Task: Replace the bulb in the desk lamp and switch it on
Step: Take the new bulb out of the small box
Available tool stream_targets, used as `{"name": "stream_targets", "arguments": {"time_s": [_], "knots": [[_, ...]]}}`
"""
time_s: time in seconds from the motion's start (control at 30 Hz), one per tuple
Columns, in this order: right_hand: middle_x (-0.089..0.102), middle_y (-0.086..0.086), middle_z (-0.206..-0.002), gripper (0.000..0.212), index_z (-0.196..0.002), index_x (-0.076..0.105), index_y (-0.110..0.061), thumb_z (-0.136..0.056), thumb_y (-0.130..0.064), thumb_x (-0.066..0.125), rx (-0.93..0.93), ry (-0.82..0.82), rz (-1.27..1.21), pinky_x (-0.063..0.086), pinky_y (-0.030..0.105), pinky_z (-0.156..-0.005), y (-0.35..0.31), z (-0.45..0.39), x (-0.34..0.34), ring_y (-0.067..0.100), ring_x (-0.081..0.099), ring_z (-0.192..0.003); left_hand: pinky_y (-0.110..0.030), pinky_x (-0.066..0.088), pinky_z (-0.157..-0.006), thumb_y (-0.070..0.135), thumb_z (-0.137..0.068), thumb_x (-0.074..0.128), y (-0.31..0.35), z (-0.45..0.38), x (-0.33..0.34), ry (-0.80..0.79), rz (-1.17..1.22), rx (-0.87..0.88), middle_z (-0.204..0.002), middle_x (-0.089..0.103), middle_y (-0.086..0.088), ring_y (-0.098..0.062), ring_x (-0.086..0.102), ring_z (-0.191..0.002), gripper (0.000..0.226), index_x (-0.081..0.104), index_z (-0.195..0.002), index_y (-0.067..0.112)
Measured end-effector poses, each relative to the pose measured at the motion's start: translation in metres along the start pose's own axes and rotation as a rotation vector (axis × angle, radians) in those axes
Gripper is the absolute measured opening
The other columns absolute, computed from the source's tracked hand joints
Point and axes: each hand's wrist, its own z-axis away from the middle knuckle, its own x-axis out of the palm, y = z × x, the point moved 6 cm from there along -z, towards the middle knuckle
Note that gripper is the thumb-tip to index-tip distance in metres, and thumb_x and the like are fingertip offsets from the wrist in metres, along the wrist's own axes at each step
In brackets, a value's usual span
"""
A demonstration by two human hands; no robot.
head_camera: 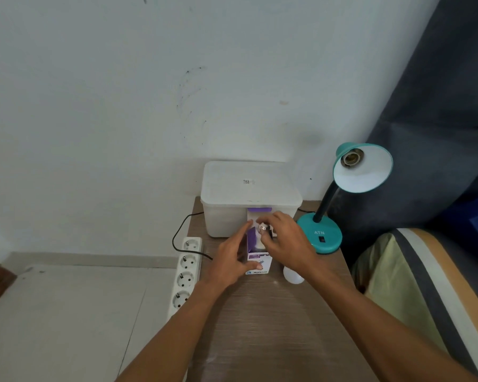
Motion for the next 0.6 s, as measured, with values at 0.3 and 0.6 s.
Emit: {"name": "stream_targets", "arguments": {"time_s": [0.3, 0.6], "knots": [[0.06, -0.007, -0.108, 0.024, -0.108, 0.065, -0.023, -0.095, -0.019, 0.046, 0.343, 0.476, -0.567, 0.049, 0.015, -0.077, 0.006, 0.0, -0.038, 0.009, 0.059, -0.098, -0.031, 0.059, -0.095, 0.023, -0.069, 0.095, 0.007, 0.004, -0.001, 0.017, 0.023, 0.012, -0.128, 0.066, 0.012, -0.001, 0.066, -0.115, 0.121, 0.016, -0.157, 0.05], [0.071, 0.004, -0.088, 0.028, -0.104, 0.069, -0.016, -0.098, -0.04, 0.056, 0.703, 0.222, -0.636, 0.054, 0.031, -0.066, 0.045, 0.017, -0.016, 0.014, 0.066, -0.065, -0.022, 0.058, -0.091, 0.016, -0.067, 0.096, 0.007, 0.005, 0.0, 0.006, 0.07, 0.023, -0.121, 0.065, 0.012, 0.002, 0.066, -0.11, 0.112, 0.028, -0.153, 0.041]]}}
